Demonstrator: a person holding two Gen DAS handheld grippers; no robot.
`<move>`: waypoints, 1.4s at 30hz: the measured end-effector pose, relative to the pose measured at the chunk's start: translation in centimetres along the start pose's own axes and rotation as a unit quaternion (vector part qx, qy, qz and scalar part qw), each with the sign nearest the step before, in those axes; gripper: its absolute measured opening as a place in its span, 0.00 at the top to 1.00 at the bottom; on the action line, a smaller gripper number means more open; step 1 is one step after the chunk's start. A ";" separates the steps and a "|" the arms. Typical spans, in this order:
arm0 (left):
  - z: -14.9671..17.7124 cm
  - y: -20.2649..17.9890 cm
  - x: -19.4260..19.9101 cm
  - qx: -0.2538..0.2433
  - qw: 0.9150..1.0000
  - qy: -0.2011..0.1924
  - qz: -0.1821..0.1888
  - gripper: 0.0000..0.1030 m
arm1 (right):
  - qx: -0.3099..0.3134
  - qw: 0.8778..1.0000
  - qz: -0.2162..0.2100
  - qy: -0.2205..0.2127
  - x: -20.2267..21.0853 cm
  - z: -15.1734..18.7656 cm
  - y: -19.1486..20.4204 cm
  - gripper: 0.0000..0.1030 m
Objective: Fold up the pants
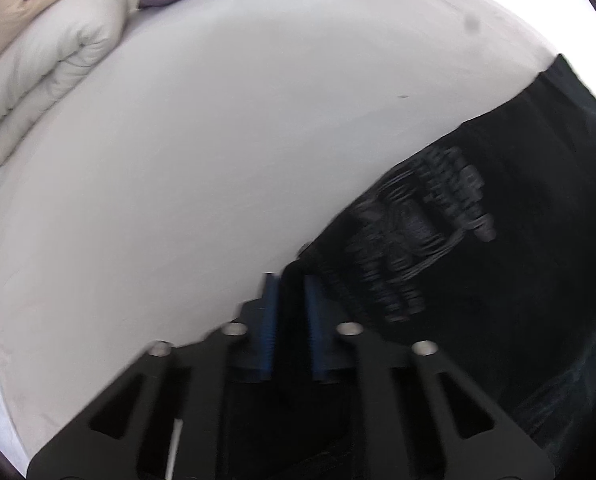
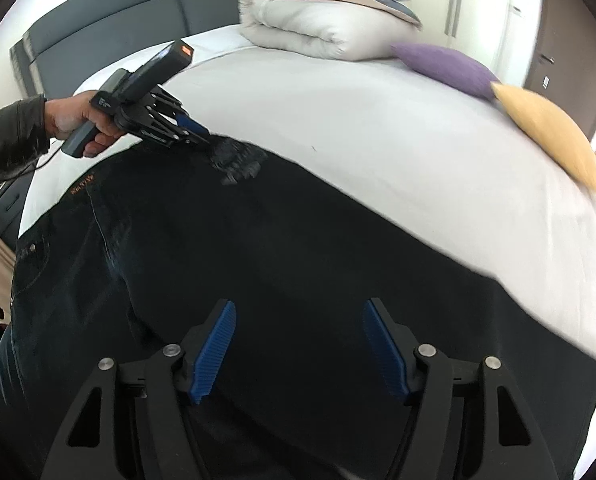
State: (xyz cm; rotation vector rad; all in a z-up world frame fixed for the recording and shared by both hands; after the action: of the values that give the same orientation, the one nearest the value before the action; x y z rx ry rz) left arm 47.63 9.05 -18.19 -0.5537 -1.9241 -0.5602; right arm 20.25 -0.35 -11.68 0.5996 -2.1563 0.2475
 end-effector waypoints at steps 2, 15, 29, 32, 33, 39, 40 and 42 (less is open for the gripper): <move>0.6 0.0 0.0 0.003 1.000 -0.011 -0.014 0.97 | 0.012 1.000 -0.001 -0.002 -0.6 -1.6 0.5 0.33; 0.6 0.4 6.6 0.025 0.991 -0.122 -0.048 1.00 | 0.074 0.997 0.012 0.008 -5.2 -8.5 2.0 0.33; 4.1 -4.5 13.7 0.031 0.979 -0.191 -0.072 1.00 | 0.157 0.987 0.015 0.036 -10.3 -12.3 3.9 0.29; 4.0 -4.1 13.8 0.038 0.978 -0.194 -0.068 1.00 | 0.155 0.985 0.020 0.070 -12.6 -12.8 3.4 0.67; 4.1 -4.1 13.9 0.039 0.978 -0.195 -0.068 1.00 | 0.153 0.985 0.015 0.076 -12.7 -12.7 3.5 0.87; 5.6 -3.8 14.8 0.059 0.975 -0.203 -0.063 1.00 | 0.126 0.991 -0.008 0.047 -10.1 -12.6 4.8 0.91; 5.9 -3.9 15.0 0.060 0.975 -0.204 -0.062 1.00 | 0.123 0.991 -0.012 0.044 -9.6 -12.5 5.1 0.91; 6.9 -4.3 15.4 0.063 0.975 -0.203 -0.061 1.00 | 0.112 0.993 -0.024 0.038 -8.9 -12.3 6.4 0.92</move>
State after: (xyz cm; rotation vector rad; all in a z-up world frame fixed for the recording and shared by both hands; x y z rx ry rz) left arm 34.33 11.90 -7.28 -0.4977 -2.3758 -0.4202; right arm 30.17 12.75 -11.03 0.7552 -2.0534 0.4832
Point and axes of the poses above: each gripper's, at about its wrist camera, not at the fingertips, and x roughly against the way its jaws point, y to its left, z to its underside, the point moved 8 cm from there along -x, roughly the way its jaws point, and after that the axes turned 1 degree about -x, right-handed, at the moved point
